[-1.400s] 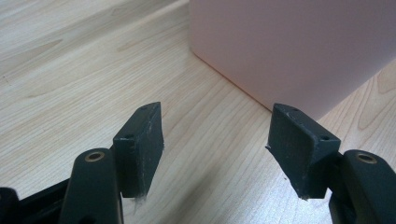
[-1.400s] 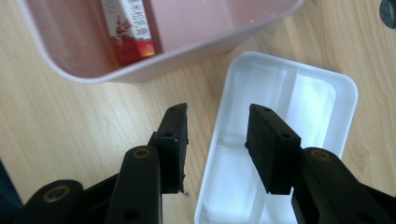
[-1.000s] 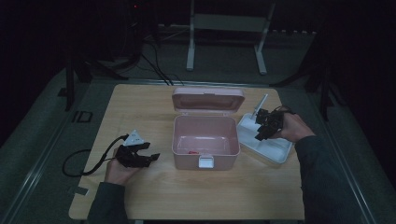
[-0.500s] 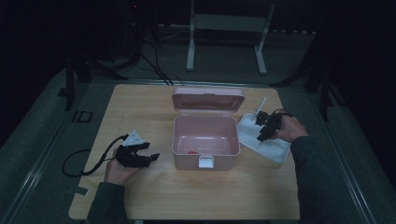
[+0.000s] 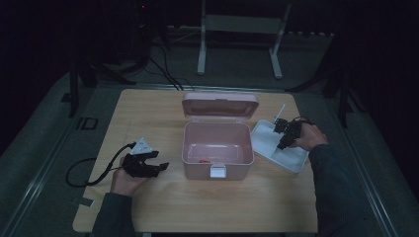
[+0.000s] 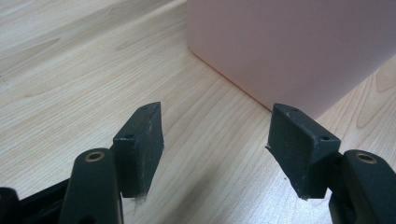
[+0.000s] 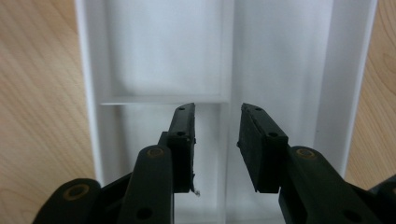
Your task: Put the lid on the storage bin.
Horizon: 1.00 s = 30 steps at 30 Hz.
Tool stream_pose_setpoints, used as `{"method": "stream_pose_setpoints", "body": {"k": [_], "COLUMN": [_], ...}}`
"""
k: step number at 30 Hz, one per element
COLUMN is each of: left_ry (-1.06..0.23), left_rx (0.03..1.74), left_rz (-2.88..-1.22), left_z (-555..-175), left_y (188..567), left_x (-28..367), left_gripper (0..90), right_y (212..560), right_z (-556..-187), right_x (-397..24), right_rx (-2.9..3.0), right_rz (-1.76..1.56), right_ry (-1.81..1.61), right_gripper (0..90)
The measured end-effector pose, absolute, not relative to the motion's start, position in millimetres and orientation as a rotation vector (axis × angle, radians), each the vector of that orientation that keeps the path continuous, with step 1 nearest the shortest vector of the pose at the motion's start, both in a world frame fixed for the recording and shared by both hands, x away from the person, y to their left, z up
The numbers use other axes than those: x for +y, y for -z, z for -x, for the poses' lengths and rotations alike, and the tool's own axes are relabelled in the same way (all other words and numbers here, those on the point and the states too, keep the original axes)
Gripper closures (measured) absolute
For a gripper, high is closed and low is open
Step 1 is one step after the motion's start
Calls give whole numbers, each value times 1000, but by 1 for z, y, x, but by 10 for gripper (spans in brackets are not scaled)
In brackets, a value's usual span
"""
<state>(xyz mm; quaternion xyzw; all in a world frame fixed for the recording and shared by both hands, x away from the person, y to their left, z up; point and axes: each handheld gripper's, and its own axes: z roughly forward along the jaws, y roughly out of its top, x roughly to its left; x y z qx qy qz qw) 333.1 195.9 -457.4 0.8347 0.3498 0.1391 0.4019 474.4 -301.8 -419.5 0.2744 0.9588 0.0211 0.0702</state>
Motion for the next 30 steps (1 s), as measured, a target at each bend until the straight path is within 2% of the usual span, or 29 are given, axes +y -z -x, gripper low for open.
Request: {"method": "stream_pose_setpoints", "body": {"k": [12,19,24,30], "left_ry": [-355,-352,-352,-354], "left_rx": [886,893,897,895], "left_rz": [-2106,-2102,-2104,-2103], "left_z": [-333,-332,-332,-331], "left_y": [457,457,458,458], "left_x": [198,199,200,200], "left_gripper": [354,353,354,354], "right_y": [442,451,452,452], "right_z": [-480,-482,-483,-484], "right_x": [-301,-300,-302,-303], "right_rx": [2893,2897,2901,2949], "right_rz": [-845,-830,-855,-869], "right_ry": [21,29,8,5], "right_gripper": [702,777,792,873]}}
